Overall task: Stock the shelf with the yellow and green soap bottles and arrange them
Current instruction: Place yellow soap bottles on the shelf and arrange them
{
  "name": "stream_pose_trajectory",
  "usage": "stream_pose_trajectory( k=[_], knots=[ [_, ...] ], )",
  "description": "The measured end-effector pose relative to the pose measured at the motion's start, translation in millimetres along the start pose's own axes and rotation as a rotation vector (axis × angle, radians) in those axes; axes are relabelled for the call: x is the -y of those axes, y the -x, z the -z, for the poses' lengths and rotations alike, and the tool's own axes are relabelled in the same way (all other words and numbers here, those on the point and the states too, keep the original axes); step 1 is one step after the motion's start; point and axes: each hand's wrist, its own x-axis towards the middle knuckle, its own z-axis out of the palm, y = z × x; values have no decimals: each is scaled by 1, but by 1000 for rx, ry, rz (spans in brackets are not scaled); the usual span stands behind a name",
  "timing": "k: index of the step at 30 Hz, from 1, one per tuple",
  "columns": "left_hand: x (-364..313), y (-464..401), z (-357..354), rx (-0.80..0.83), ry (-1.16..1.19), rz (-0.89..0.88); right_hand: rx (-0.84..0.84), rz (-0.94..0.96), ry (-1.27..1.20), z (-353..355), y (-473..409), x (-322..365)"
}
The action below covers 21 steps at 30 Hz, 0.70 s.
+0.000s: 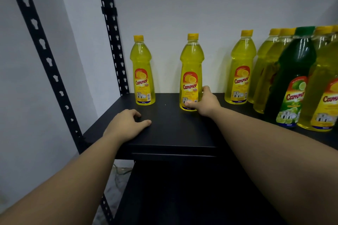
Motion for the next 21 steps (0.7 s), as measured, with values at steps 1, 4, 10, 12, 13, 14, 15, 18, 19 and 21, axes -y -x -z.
stream_pose_trajectory(
  k=[1,4,10,12,13,14,15,18,19,21],
  knots=[
    [0,0,0,-2,-2,1,-3,0,-6,-3,-4,1],
    [-1,0,-1,-6,-20,-1,-6,-8,-29,-11,-13,2],
    [-1,-1,-2,-6,-35,-2,0,-18,-39,-19,-24,2],
    [-1,-2,-2,-3,-43,-5,2,-29,-30,-22,-28,1],
    [-1,-2,-2,-2,-44,-3,1,-32,-22,-24,-30,0],
    [-1,-3,-3,0,-45,-3,-3,-36,-12,-25,-31,-1],
    [-1,-3,-3,0,-48,-4,-8,-41,-2,-25,-31,-1],
    [0,-4,-3,0,-54,-3,-4,-49,14,-26,-35,-4],
    [0,-4,-4,-1,-51,-1,-1,-51,17,-27,-36,-5],
    [0,-4,-4,-3,-42,-3,-3,-54,28,-28,-39,-7]
  ],
)
